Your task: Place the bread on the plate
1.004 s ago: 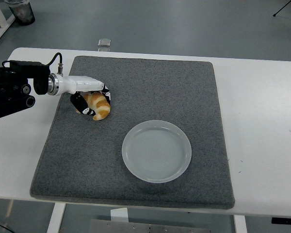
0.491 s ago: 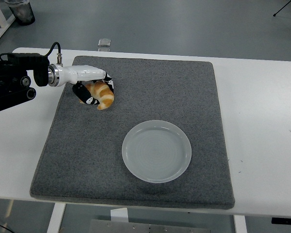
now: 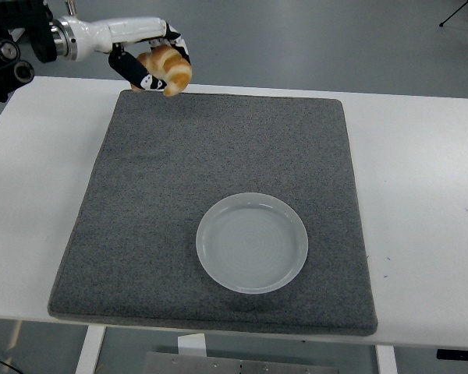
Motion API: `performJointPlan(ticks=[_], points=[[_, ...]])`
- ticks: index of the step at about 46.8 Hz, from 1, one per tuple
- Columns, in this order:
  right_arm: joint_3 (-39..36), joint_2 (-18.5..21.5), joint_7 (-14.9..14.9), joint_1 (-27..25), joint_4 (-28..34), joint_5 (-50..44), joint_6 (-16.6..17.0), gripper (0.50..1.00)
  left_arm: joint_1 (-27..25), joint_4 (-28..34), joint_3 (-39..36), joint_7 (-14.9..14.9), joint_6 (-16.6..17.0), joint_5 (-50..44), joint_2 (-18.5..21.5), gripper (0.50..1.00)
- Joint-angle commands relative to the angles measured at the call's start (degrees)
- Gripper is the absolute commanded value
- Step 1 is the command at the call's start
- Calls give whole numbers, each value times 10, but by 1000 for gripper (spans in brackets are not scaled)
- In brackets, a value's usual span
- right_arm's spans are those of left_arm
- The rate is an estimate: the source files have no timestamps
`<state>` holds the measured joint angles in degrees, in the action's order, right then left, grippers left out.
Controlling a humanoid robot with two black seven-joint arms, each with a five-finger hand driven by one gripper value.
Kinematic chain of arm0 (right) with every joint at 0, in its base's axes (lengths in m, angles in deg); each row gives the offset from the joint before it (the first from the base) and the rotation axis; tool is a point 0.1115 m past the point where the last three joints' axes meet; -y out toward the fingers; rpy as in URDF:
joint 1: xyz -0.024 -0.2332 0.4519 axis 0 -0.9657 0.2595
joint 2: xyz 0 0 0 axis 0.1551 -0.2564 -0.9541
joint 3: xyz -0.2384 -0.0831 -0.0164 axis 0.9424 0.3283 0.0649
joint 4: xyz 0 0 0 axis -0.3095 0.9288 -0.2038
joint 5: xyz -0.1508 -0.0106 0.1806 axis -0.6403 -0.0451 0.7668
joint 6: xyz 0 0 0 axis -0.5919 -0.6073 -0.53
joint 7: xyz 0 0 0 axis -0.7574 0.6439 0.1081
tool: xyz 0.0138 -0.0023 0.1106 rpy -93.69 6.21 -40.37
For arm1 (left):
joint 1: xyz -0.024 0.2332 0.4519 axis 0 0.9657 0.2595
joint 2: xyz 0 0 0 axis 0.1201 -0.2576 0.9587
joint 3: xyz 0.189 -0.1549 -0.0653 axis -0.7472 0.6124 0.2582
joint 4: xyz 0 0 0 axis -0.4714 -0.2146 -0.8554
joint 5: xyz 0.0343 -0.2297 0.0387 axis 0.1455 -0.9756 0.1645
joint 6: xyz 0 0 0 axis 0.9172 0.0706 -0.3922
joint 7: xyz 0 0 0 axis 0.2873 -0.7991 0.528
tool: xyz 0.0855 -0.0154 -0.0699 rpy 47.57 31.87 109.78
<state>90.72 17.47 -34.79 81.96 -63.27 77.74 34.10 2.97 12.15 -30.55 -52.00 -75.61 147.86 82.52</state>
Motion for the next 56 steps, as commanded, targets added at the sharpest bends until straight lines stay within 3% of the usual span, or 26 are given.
performJointPlan(ticks=[1, 16, 34, 46, 56], points=[[0, 0, 0, 0, 0, 0, 0, 952, -17, 1, 12, 1, -16, -13, 5, 500], [0, 0, 0, 0, 0, 0, 0, 954, -25, 57, 83, 12, -44, -24, 5, 500], [0, 0, 0, 0, 0, 0, 0, 952, -20, 167, 86, 40, -44, -24, -12, 500], [0, 0, -1, 0, 0, 0, 0, 952, -13, 200, 76, 42, -51, -15, -47, 500], [0, 0, -1, 0, 0, 0, 0, 952, 9, 201, 75, 40, -81, 30, -89, 500]])
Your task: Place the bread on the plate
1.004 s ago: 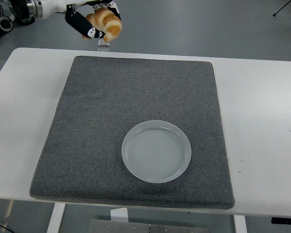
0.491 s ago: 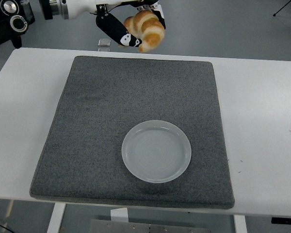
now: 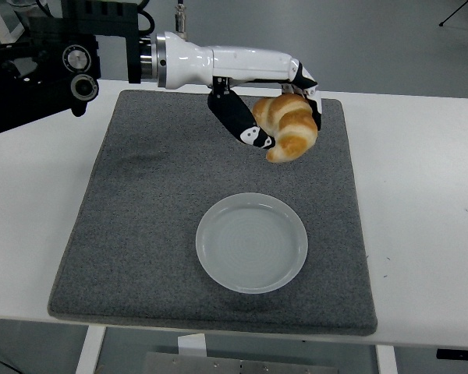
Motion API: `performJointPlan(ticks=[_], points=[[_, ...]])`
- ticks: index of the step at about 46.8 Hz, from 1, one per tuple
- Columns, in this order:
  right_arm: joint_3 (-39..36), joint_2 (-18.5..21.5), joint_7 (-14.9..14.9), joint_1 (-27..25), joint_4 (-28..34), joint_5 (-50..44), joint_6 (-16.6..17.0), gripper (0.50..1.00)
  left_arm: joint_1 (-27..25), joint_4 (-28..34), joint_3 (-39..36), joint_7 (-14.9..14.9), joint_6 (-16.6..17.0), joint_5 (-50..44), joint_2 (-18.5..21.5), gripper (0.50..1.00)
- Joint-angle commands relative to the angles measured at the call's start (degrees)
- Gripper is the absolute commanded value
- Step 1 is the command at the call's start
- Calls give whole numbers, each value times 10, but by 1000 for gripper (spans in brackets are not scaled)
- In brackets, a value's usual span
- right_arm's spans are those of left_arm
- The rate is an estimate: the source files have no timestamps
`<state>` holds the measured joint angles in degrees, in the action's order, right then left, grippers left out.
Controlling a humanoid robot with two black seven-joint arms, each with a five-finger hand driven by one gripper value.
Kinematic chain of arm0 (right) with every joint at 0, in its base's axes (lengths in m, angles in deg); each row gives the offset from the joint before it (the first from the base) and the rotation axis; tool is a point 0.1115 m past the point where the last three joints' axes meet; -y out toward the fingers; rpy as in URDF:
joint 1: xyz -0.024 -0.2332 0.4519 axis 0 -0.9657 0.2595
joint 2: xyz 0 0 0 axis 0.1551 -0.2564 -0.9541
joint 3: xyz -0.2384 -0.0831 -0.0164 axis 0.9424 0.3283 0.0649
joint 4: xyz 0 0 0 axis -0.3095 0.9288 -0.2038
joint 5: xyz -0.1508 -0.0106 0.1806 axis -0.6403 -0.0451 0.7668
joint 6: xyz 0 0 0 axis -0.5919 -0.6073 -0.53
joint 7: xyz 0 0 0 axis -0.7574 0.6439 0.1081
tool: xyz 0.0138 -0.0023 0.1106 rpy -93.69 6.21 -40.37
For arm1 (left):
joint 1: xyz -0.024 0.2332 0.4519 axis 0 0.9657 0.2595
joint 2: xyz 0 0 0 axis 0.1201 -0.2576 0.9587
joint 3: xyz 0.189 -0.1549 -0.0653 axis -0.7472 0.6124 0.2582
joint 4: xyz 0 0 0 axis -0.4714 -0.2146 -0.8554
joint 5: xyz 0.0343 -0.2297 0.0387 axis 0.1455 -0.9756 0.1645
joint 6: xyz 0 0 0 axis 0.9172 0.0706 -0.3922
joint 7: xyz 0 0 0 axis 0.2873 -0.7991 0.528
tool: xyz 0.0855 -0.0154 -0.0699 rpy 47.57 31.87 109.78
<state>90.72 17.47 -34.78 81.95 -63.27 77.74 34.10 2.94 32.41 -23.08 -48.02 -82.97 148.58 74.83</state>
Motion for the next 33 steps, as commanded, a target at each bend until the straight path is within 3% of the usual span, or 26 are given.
performJointPlan(ticks=[1, 16, 33], points=[[0, 0, -1, 0, 0, 0, 0, 952, 13, -1, 0, 0, -10, 31, -15, 500], [0, 0, 0, 0, 0, 0, 0, 952, 90, -6, -5, -1, -30, 142, -40, 500], [0, 0, 0, 0, 0, 0, 0, 952, 96, -18, -74, -4, -26, 222, -41, 500]])
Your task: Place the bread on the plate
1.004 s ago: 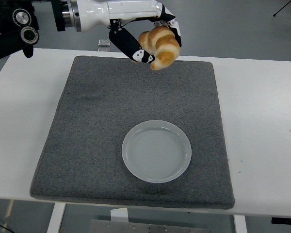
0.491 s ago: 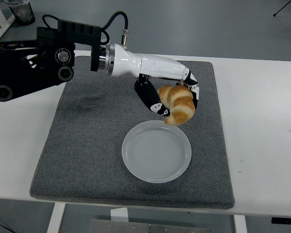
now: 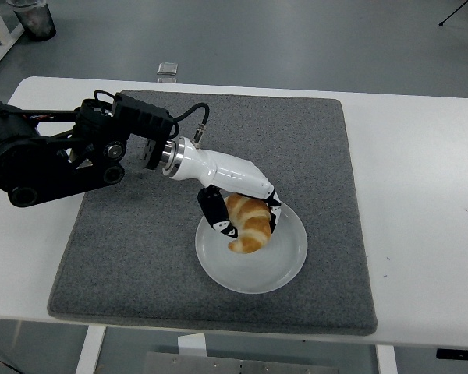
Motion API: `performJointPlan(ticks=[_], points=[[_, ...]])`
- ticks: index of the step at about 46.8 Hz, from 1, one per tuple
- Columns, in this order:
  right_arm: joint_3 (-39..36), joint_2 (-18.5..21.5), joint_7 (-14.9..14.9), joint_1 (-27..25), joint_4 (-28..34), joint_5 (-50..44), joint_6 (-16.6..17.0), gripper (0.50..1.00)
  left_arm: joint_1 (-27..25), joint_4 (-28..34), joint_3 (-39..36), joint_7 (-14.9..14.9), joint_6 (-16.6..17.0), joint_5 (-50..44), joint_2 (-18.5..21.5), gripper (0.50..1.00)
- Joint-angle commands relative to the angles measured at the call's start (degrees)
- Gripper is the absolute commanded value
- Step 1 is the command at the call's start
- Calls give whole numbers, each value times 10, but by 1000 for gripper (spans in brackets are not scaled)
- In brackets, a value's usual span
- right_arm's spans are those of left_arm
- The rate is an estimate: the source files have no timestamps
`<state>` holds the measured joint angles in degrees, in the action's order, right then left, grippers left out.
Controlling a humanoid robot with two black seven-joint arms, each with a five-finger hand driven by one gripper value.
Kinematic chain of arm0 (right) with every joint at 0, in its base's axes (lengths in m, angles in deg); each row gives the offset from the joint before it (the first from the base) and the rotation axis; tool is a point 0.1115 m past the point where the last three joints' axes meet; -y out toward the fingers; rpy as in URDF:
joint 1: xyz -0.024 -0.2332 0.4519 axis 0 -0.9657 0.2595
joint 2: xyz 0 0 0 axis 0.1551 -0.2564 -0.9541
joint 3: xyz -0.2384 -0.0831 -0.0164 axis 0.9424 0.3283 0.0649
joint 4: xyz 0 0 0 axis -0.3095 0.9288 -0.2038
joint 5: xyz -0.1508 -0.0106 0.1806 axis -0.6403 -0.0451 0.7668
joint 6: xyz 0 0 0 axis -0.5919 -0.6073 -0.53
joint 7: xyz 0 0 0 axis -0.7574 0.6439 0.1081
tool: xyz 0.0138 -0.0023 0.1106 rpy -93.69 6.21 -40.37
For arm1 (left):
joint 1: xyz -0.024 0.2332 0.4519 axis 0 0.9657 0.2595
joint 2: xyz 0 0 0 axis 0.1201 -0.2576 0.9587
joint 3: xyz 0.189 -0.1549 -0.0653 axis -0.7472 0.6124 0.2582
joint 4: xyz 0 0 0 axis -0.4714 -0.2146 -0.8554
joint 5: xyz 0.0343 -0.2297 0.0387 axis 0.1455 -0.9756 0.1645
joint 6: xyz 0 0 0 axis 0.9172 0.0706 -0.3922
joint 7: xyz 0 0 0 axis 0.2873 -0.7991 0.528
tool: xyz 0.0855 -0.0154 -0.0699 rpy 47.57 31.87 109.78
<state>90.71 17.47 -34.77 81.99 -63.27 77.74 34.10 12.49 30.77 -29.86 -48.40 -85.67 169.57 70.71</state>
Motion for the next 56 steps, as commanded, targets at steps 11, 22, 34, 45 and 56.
performJointPlan(ticks=[11, 22, 34, 45, 56], points=[[0, 0, 0, 0, 0, 0, 0, 952, 0, -11, -25, -2, 2, 18, -18, 500], [0, 0, 0, 0, 0, 0, 0, 952, 5, -22, -27, -3, 5, 57, -21, 500], [0, 0, 0, 0, -1, 0, 0, 952, 13, -36, -28, -4, 7, 58, -46, 500], [0, 0, -1, 0, 0, 0, 0, 952, 13, -52, -27, -8, 9, 58, -66, 500], [0, 0, 0, 0, 0, -1, 0, 954, 13, -59, -27, -9, 25, 57, -67, 500]])
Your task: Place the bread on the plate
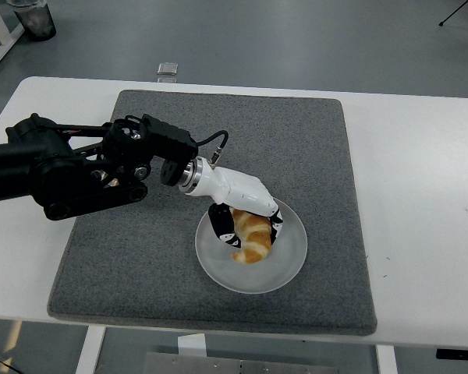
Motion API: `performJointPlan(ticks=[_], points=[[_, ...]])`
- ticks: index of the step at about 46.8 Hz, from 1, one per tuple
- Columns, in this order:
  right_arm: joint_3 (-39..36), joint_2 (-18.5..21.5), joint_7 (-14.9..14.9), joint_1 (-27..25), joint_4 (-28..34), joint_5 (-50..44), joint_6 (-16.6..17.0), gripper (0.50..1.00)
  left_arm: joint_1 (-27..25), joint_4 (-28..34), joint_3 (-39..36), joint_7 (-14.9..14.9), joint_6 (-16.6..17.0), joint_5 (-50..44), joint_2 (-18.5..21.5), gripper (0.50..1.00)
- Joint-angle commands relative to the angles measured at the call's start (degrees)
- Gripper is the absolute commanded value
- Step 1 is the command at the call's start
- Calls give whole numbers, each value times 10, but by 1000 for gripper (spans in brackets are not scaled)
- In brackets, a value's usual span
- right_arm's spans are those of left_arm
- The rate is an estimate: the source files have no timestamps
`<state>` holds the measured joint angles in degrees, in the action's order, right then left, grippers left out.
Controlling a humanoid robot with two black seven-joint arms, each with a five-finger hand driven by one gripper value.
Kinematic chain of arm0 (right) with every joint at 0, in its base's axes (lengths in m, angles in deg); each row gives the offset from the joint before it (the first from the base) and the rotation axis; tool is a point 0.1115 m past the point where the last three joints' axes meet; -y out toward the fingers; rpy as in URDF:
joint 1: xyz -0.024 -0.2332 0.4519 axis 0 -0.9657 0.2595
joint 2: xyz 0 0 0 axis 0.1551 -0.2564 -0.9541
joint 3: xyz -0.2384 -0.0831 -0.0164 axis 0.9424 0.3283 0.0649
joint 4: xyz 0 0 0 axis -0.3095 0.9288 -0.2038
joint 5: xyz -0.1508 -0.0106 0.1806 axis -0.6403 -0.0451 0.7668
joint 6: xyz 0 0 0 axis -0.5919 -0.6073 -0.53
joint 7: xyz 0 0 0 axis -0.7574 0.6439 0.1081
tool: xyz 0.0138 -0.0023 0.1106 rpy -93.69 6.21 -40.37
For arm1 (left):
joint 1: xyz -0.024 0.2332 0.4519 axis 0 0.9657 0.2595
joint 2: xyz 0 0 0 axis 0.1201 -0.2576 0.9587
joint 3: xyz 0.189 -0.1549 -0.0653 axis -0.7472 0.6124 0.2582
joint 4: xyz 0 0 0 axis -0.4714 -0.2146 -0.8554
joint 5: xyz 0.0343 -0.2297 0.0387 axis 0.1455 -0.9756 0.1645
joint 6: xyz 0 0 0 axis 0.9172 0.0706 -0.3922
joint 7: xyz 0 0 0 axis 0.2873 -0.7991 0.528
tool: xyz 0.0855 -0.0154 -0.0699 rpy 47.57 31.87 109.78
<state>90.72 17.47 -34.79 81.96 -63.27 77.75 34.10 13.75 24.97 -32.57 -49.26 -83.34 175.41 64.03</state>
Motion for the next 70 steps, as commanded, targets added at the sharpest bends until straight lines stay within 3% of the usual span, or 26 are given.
performJointPlan(ticks=[1, 10, 12, 14, 19, 23, 27, 35, 53, 70], points=[[0, 0, 0, 0, 0, 0, 0, 952, 0, -2, 0, 0, 1, -1, 0, 500], [0, 0, -1, 0, 0, 0, 0, 952, 0, -7, 1, 1, 5, -3, 0, 510], [0, 0, -1, 0, 0, 0, 0, 952, 0, -7, 0, 1, 5, -3, 0, 548], [0, 0, 0, 0, 0, 0, 0, 952, 0, -7, 0, 1, 5, -3, 0, 621], [0, 0, 0, 0, 0, 0, 0, 952, 0, -7, 0, 1, 5, -3, 1, 718], [0, 0, 0, 0, 0, 0, 0, 952, 2, -7, 0, 1, 5, -5, 1, 754], [0, 0, 0, 0, 0, 0, 0, 952, 7, -7, 0, 1, 5, -10, 1, 867], [0, 0, -1, 0, 0, 0, 0, 952, 10, -7, 1, 1, 5, -12, 1, 983], [0, 0, -1, 0, 0, 0, 0, 952, 3, -5, 10, 1, 6, -71, 2, 992], [0, 0, 0, 0, 0, 0, 0, 954, 3, -9, 68, 0, 6, -176, 5, 992]])
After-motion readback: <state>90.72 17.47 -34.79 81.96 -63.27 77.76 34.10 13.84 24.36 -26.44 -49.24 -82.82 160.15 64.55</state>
